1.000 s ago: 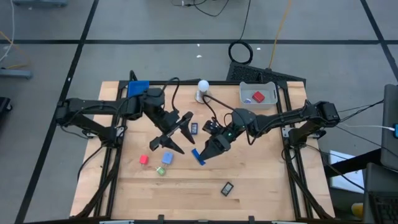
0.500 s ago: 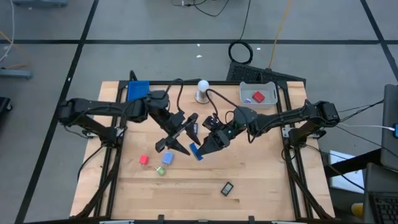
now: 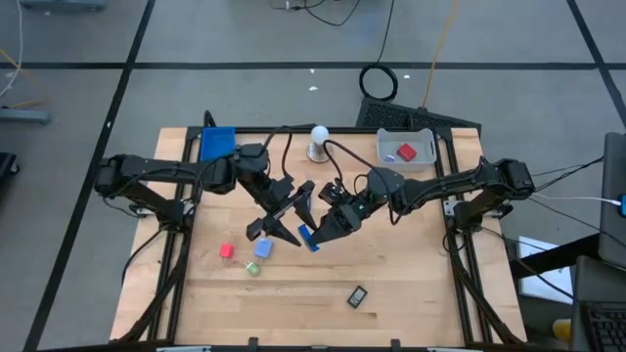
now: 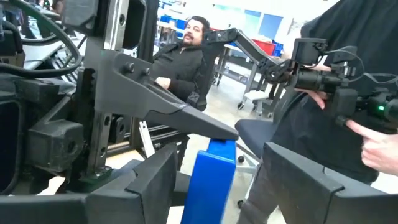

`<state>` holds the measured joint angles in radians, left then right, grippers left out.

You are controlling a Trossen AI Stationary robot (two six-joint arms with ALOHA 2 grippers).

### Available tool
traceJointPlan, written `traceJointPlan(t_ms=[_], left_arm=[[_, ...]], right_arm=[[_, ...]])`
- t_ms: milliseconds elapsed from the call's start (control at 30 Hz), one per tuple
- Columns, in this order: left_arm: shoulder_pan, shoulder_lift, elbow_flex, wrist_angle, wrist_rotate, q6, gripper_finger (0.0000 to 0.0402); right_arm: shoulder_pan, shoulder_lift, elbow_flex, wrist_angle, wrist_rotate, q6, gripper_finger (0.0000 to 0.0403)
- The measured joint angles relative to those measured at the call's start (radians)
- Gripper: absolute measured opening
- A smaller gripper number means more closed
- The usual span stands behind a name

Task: Pick & Place Office items
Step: Put the bottom blue digital clock into the blue bin

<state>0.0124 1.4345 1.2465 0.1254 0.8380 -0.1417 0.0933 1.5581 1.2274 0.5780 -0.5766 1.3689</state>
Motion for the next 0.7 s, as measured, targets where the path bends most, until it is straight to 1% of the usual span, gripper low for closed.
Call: traceJointPlan(t_ms=[100, 200, 267, 367, 500, 700], left_arm=[[0.000, 0.000, 0.000, 0.000, 0.000, 0.000, 0.0232], [0.001, 0.000, 0.000, 0.000, -0.007, 0.000, 0.0206], [0.003, 0.000, 0.000, 0.000, -0.009, 0.003, 0.0178], [0.010, 0.000, 0.000, 0.002, -0.007, 0.005, 0.0126], [0.011, -0.001, 0.001, 0.017, 0.023, 0.031, 0.0060], [0.008, -0.003, 0.002, 0.022, 0.024, 0.016, 0.0056]], right_arm=[[0.000, 0.000, 0.000, 0.000, 0.000, 0.003, 0.0143], [0.000, 0.000, 0.000, 0.010, 0.001, 0.005, 0.0143], [0.000, 0.000, 0.000, 0.018, 0.003, 0.006, 0.0143], [0.000, 0.000, 0.000, 0.026, 0.014, 0.006, 0.0143], [0.000, 0.000, 0.000, 0.062, 0.019, 0.013, 0.0143], [-0.002, 0.000, 0.000, 0.089, 0.027, 0.034, 0.0148]])
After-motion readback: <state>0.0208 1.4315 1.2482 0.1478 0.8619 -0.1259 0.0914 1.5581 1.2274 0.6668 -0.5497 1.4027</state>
